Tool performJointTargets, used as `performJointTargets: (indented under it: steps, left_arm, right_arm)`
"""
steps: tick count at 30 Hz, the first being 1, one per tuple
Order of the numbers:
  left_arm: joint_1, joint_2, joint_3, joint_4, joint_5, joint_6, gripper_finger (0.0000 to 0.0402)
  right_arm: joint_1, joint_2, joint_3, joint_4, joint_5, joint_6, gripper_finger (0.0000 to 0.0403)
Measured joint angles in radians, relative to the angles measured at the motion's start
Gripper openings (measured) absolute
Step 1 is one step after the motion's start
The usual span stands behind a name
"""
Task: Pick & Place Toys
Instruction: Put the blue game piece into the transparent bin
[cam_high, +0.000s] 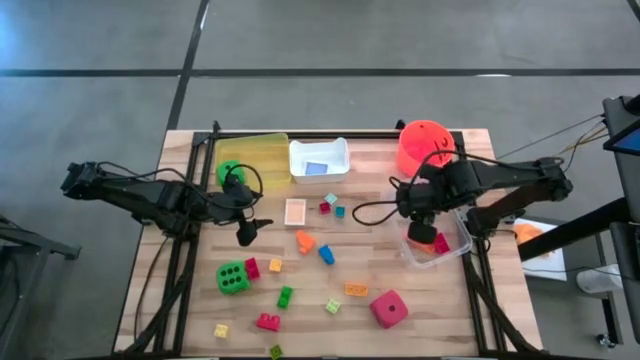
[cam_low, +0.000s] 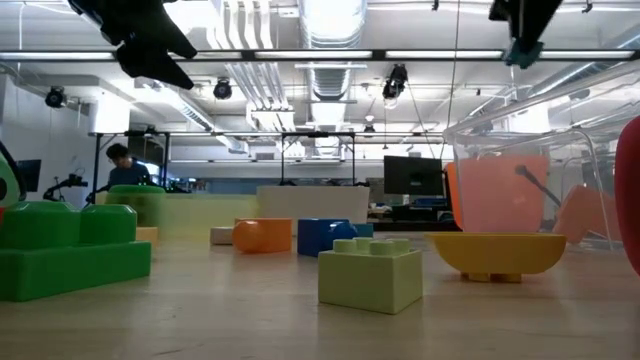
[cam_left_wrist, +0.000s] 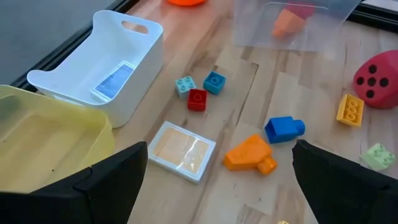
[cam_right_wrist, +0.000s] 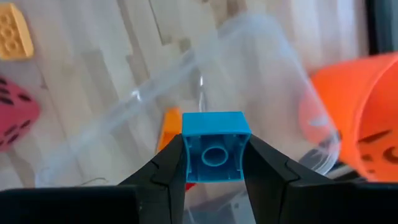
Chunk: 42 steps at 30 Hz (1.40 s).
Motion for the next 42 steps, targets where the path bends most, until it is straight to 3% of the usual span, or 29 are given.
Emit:
performJointTargets:
  steps: [12, 26, 42]
  left_arm:
    - [0.001, 0.0, 0.0, 0.014, -0.005, 0.047, 0.0385]
    - [0.001, 0.0, 0.0, 0.013, -0.007, 0.079, 0.0385]
    - [0.001, 0.0, 0.0, 0.011, -0.007, 0.079, 0.0385]
  right_arm:
    - [-0.053, -0.112, -0.306, 0.092, -0.053, -0.081, 0.0115]
    - [-0.053, -0.09, -0.468, 0.298, -0.129, -0.574, 0.0115]
    - [-0.099, -0.094, -0.58, 0.369, -0.158, -0.448, 0.0115]
